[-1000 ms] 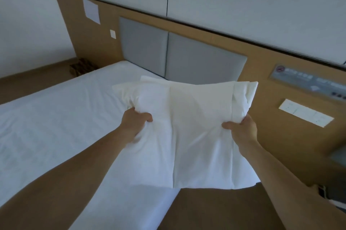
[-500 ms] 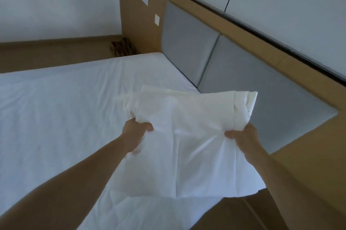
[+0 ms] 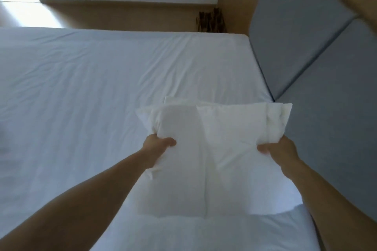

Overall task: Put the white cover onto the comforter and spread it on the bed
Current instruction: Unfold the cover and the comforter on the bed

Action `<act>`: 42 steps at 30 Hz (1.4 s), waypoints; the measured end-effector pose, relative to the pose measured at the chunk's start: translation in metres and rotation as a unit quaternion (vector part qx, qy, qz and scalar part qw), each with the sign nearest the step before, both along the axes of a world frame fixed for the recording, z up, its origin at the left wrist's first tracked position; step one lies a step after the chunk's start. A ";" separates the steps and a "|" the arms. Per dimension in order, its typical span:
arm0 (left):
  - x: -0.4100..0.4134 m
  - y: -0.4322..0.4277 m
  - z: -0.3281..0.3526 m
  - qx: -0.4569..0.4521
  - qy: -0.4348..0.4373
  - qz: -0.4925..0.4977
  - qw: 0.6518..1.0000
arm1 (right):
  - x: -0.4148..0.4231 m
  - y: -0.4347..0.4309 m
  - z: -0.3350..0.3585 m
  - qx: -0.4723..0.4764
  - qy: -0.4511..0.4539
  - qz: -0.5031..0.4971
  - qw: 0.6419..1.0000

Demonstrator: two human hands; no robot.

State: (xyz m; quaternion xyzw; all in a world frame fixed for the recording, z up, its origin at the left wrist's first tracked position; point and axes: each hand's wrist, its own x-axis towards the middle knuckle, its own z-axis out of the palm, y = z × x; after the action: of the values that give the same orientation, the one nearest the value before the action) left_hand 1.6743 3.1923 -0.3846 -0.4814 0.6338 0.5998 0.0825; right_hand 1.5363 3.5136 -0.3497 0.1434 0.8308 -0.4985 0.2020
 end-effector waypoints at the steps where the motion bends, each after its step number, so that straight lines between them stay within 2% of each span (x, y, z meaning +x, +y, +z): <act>1: -0.002 0.006 -0.011 -0.009 -0.014 0.004 1.000 | -0.012 0.007 -0.014 0.003 -0.014 0.010 1.000; 5: -0.008 0.014 -0.046 -0.088 -0.094 -0.004 0.992 | -0.055 0.032 -0.074 0.041 -0.076 0.044 0.995; 10: 0.002 -0.001 -0.082 -0.216 -0.189 -0.074 0.955 | -0.079 0.056 -0.138 0.154 -0.089 0.035 0.983; 18: -0.007 0.019 -0.120 -0.227 -0.233 -0.133 0.936 | -0.086 0.041 -0.166 0.282 -0.015 0.091 0.955; 20: -0.006 0.023 -0.129 -0.271 -0.273 -0.155 0.910 | -0.084 0.041 -0.173 0.347 0.048 0.143 0.926; 23: 0.002 0.029 -0.139 -0.352 -0.286 -0.167 0.875 | -0.086 0.031 -0.179 0.406 0.154 0.293 0.852; 26: 0.007 0.031 -0.149 -0.374 -0.264 -0.214 0.863 | -0.094 0.005 -0.182 0.384 0.150 0.422 0.807; 29: 0.005 0.030 -0.157 -0.433 -0.226 -0.331 0.807 | -0.099 -0.021 -0.191 0.375 0.140 0.508 0.763; 31: -0.005 0.030 -0.160 -0.453 -0.185 -0.387 0.781 | -0.106 -0.037 -0.196 0.377 0.144 0.530 0.746; 34: -0.025 0.033 -0.166 -0.435 -0.175 -0.387 0.794 | -0.127 -0.056 -0.199 0.384 0.146 0.530 0.742; 38: -0.006 0.060 -0.176 -0.465 -0.133 -0.252 0.838 | -0.148 -0.068 -0.206 0.387 0.099 0.556 0.729; 40: 0.016 0.074 -0.181 -0.427 -0.170 -0.244 0.854 | -0.150 -0.070 -0.209 0.390 0.087 0.563 0.723; 42: 0.028 0.076 -0.184 -0.358 -0.244 -0.217 0.874 | -0.148 -0.073 -0.207 0.406 0.095 0.568 0.709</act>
State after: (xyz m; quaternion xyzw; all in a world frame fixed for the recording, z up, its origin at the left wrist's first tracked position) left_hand 1.7024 3.2686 -0.5684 -0.4593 0.8536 0.1619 0.1851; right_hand 1.3879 3.4402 -0.5567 -0.3357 0.8923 0.0852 0.2897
